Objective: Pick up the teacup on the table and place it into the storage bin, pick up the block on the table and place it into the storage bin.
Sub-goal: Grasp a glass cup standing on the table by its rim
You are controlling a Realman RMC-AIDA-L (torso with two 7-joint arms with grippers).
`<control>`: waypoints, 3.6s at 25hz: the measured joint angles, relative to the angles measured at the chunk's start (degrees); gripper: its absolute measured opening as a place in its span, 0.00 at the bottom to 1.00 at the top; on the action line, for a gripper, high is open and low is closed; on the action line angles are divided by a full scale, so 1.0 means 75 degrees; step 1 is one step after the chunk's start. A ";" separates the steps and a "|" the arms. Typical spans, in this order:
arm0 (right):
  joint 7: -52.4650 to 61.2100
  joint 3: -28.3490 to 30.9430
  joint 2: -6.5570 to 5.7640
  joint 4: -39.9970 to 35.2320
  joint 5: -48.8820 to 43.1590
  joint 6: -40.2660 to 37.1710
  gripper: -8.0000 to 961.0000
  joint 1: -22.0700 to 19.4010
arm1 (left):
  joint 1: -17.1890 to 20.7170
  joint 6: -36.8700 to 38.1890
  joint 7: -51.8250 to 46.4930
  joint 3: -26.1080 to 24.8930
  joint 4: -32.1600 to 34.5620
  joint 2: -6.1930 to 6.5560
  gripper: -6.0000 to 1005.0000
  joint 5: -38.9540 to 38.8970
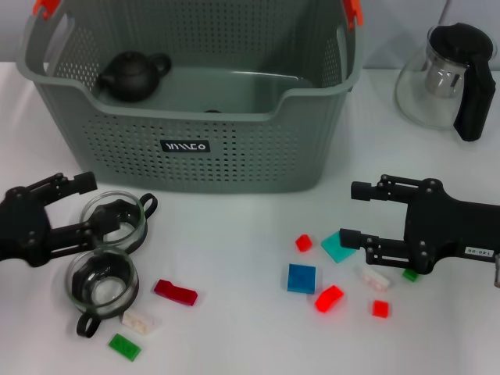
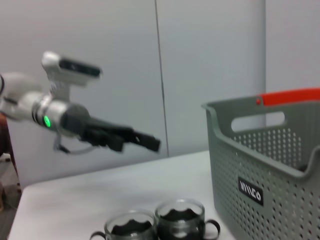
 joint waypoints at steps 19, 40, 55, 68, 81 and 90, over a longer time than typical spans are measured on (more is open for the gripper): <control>0.0029 0.0066 0.0007 0.0016 -0.0359 0.0352 0.77 0.0105 | -0.1781 -0.0166 -0.7563 0.1995 0.4429 0.0111 0.77 0.3638; 0.0051 0.0154 -0.0045 0.0003 -0.0350 0.0341 0.77 0.0184 | -0.2451 -0.1175 -0.4947 0.4605 0.4593 -0.0230 0.72 0.5124; 0.0190 0.0151 -0.0053 0.0016 -0.0357 0.0359 0.77 0.0148 | -0.2613 -0.1930 -0.4985 0.5311 0.4205 -0.0429 0.71 0.5578; 0.0203 0.0178 -0.0061 0.0014 -0.0358 0.0353 0.77 0.0114 | -0.2672 -0.2315 -0.4990 0.5441 0.4053 -0.0483 0.70 0.5808; 0.0229 0.0246 -0.0068 0.0014 -0.0357 0.0354 0.77 0.0171 | -0.2706 -0.2548 -0.5330 0.6057 0.3525 -0.0521 0.69 0.5999; 0.0228 0.0252 -0.0077 -0.0013 -0.0358 0.0356 0.77 0.0193 | -0.2765 -0.2129 -0.5381 0.6157 0.3646 -0.0606 0.68 0.6000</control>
